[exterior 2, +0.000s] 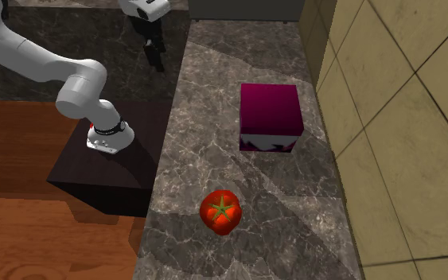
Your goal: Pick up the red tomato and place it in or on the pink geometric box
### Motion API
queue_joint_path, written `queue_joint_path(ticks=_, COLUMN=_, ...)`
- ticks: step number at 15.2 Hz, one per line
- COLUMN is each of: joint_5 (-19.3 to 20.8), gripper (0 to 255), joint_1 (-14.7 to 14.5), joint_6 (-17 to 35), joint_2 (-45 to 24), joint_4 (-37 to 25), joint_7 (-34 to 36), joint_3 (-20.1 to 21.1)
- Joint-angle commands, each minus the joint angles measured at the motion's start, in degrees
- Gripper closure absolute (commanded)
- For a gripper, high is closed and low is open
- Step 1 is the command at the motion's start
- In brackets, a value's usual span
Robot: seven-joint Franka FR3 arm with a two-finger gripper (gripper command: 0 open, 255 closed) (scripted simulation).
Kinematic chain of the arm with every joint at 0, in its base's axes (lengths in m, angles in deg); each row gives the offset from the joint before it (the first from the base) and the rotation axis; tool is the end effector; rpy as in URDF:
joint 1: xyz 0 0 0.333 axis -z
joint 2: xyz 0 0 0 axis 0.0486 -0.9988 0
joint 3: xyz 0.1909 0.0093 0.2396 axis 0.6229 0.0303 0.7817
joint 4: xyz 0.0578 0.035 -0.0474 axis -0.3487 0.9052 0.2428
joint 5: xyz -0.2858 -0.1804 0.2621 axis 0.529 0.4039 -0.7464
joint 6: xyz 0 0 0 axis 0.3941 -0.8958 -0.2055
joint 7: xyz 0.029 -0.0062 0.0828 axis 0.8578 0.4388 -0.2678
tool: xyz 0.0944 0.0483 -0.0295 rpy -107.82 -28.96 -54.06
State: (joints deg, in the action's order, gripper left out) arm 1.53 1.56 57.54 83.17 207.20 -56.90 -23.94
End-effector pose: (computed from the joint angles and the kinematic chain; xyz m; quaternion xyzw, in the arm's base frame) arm 0.3544 0.0031 0.6141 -0.9952 -0.0860 -0.0431 0.0194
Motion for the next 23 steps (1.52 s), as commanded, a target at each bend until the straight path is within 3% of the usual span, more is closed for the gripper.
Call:
queue_joint_path(ticks=1, joint_5=0.00, gripper=0, joint_1=0.00, joint_6=0.00, joint_2=0.00, joint_4=0.00, joint_7=0.00, joint_3=0.00)
queue_joint_path(ticks=14, joint_5=23.16, gripper=0, joint_1=7.16, joint_6=22.54, joint_2=-11.21, joint_4=10.71, joint_7=-1.40, joint_3=3.07)
queue_joint_path(ticks=23, joint_5=45.99, gripper=0, joint_1=16.24, joint_6=35.98, joint_2=-24.77, joint_4=9.97, joint_7=6.38, joint_3=5.05)
